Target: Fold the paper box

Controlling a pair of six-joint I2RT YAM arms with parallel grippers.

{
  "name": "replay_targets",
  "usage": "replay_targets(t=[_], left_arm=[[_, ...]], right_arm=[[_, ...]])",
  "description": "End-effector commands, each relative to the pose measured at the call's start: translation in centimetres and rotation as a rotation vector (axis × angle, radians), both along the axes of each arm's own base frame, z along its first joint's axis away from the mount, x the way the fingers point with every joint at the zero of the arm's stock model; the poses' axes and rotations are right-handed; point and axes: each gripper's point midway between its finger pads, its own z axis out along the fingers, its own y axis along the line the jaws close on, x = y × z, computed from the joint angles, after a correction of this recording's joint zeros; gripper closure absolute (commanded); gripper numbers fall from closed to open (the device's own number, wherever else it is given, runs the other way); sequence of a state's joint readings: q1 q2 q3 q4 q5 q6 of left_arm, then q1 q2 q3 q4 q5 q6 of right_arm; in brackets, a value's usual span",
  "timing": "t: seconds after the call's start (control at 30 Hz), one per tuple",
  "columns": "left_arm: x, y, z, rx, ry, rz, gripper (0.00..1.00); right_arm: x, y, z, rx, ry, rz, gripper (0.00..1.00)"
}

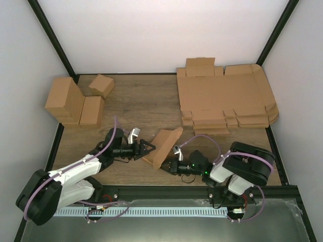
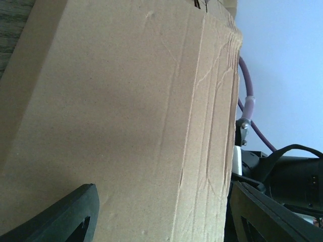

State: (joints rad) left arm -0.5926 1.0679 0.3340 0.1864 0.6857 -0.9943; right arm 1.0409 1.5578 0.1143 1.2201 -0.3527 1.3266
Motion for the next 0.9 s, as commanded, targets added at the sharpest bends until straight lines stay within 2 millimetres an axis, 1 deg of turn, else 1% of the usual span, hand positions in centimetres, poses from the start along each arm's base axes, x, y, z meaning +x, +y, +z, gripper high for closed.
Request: replay_targets(t=[0.0, 0.17, 0.4, 0.57, 0.7, 0.87], left_arm=[[0.1, -0.3, 0.3, -0.012, -0.021, -0.02, 0.26], [-0.1, -0.4, 0.2, -0.011, -0.019, -0.026, 0.26], [-0.2, -0.3, -0.1, -0.004, -0.015, -0.028, 0.26], [-0.4, -0.3, -0.3, 0.005, -0.012, -0.032, 0.26], [-0.5, -0.1, -0.6, 0.021, -0.012, -0.036, 0.26], [-0.7, 0.1, -1.5, 0.045, -0.003, -0.042, 0.26]], right_arm=[[-0.4, 1.3, 0.3, 0.032, 0.044, 0.031, 0.99], [-0.8, 2.2, 0.1, 0.058, 0.069, 0.065, 0.99], [-0.5, 2.6, -0.1, 0.058, 0.078, 0.062, 0.99], [0.5, 2.5, -0.4, 0.044, 0.07, 0.006, 0.99], [1.8, 1.9, -1.4, -0.004, 0.042, -0.074, 0.99], [2.7, 2.2, -1.9, -0.052, -0.003, -0.099, 0.99]])
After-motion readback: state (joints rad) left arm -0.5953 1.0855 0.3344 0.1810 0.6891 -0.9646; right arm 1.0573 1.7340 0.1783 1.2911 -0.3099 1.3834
